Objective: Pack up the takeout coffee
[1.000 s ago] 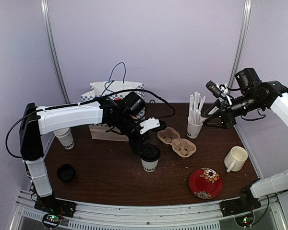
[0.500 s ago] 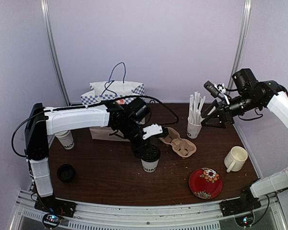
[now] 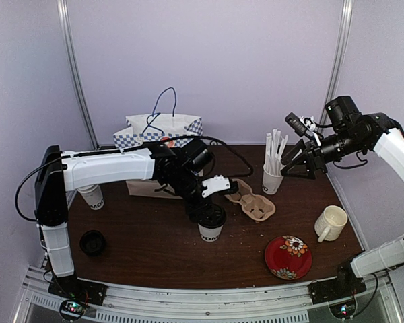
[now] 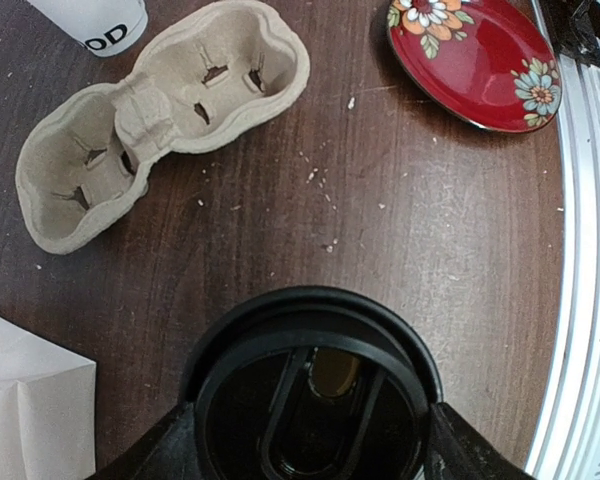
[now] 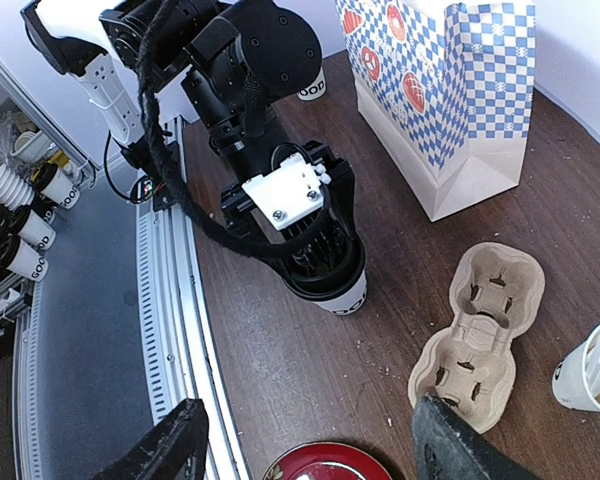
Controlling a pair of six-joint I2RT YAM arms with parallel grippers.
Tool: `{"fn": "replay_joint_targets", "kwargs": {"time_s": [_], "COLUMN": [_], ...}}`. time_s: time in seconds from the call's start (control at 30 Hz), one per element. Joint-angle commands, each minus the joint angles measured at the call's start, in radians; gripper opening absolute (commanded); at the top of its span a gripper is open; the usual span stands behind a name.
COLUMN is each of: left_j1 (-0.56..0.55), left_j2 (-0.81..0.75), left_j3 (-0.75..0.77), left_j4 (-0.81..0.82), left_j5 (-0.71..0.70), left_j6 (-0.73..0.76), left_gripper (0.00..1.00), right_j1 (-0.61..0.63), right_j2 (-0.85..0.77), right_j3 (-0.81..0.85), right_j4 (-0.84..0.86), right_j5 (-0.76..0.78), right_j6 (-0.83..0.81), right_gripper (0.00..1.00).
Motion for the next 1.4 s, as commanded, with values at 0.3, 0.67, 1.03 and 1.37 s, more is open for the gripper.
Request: {"fn": "replay_joint_targets", "kwargs": {"time_s": [0.3, 0.67, 1.03, 1.37], "left_j1": [0.004, 0.055, 0.335, 0.545], "left_j2": [-0.143, -0.291, -0.59, -0.705], "left_j3": [-0.102, -0.24, -0.454, -0.537], "left_j4": [0.011, -0.025, -0.115, -0.174], "left_j5": [-0.103, -0.207, -0.424, -0.486], "left_j6": [-0.097, -0.209, -0.418, -0.561], "left_gripper": [0.68, 0.68, 0.68, 0.69], "right_j1": [-0.016, -0.029, -0.033, -0.034], "right_j2": [0.025, 0.035, 0.062, 0.072], "right_j3": [0.008, 0.012, 0.035, 0.04], "right_j4": [0.021, 0.037, 0.038, 0.038], "right_j5": [-0.025, 0.022, 0.008, -0.007], "right_j6": [0.02, 0.057, 0.065, 0.065], "right_gripper": [0.73, 0.72, 0.72, 0.72]}}
